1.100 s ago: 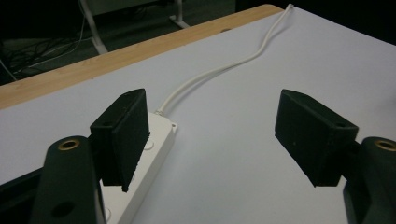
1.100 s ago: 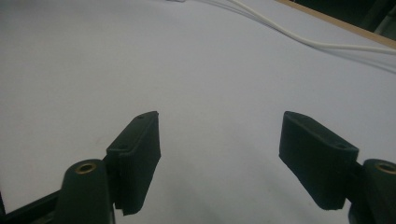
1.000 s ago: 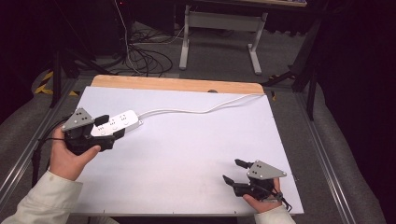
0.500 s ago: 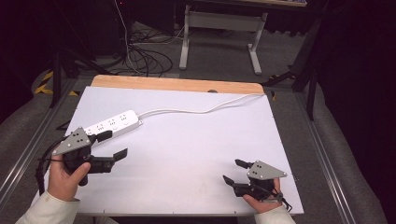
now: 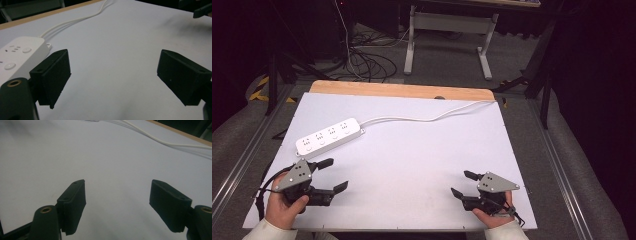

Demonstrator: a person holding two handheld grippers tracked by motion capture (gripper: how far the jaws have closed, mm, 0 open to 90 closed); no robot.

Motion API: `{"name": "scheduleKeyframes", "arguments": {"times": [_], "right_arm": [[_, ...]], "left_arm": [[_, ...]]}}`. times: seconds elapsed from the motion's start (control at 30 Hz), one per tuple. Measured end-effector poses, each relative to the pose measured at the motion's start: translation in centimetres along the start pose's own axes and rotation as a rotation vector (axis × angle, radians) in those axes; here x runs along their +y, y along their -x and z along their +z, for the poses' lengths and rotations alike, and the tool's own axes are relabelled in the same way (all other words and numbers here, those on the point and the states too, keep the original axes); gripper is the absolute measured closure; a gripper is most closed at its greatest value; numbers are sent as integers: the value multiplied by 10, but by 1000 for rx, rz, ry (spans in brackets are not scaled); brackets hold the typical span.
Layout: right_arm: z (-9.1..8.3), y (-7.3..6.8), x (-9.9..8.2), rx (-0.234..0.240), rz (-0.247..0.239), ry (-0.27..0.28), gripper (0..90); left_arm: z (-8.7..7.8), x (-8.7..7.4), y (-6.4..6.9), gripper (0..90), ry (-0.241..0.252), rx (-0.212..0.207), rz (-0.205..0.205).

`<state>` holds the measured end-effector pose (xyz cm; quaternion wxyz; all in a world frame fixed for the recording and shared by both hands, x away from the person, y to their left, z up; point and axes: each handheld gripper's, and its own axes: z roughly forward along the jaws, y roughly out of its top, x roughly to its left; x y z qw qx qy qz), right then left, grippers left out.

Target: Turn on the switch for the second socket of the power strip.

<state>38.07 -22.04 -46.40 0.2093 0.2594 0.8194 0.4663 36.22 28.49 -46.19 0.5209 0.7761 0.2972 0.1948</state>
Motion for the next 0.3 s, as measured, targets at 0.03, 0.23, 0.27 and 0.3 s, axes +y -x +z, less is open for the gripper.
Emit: {"name": "scheduleKeyframes", "arguments": {"times": [0.03,0.23,0.27,0.3], "right_arm": [[0,0,0,0,0,0,298],[0,1,0,2,2,-1,298],[0,1,0,3,4,-1,298],[0,1,0,3,4,-1,298]], "left_arm": [[0,-4,0,123,-3,-5,-3],[0,-24,-2,129,6,-23,-71],[0,-25,-4,130,18,-24,-99],[0,-25,-4,130,18,-24,-99]]}}
